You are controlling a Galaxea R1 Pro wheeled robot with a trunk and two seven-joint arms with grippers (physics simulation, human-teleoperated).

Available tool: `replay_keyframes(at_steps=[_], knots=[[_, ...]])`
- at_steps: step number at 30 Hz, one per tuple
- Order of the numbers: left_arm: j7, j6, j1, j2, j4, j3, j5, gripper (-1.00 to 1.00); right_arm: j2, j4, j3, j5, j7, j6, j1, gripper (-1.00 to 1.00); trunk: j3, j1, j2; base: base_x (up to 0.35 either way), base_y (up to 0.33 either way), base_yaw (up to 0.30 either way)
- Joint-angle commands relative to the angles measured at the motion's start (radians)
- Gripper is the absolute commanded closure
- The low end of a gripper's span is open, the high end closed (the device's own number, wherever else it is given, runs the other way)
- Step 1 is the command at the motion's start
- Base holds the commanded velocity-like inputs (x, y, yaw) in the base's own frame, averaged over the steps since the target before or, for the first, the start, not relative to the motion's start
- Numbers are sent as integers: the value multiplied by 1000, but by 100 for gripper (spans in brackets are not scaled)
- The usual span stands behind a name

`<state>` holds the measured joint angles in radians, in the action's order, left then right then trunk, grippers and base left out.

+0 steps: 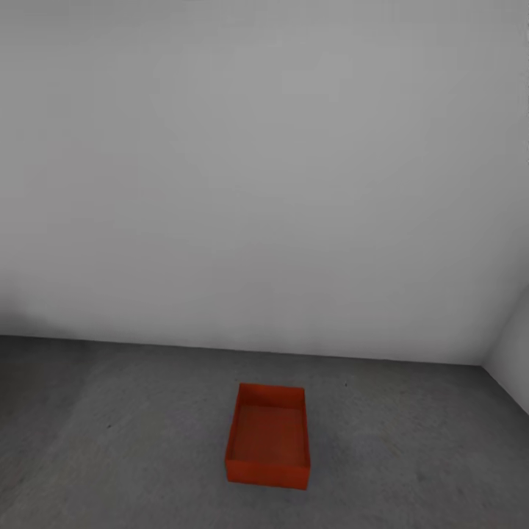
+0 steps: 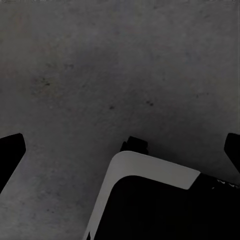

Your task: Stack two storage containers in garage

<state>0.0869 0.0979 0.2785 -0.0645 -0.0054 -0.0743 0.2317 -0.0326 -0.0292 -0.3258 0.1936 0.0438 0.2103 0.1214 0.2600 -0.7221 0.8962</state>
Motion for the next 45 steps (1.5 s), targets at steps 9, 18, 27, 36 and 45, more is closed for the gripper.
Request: replay_keyframes(at_steps=[9,18,27,36,45], knots=[[1,3,1,0,1,-7,0,-100,0,-3,-9,10,0,5,1,-100,-13,0,1,0,0,0],[1,3,1,0,1,-7,0,-100,0,-3,-9,9,0,5,1,-100,-27,0,1,0,0,0],[1,3,1,0,1,-7,0,-100,0,-3,-9,9,-1,5,1,-100,-41,0,1,0,0,0],[1,3,1,0,1,-7,0,-100,0,-3,-9,9,-1,5,1,-100,-55,0,1,0,0,0],[1,3,1,0,1,-7,0,-100,0,-3,-9,9,-1,4,1,-100,-67,0,1,0,0,0]])
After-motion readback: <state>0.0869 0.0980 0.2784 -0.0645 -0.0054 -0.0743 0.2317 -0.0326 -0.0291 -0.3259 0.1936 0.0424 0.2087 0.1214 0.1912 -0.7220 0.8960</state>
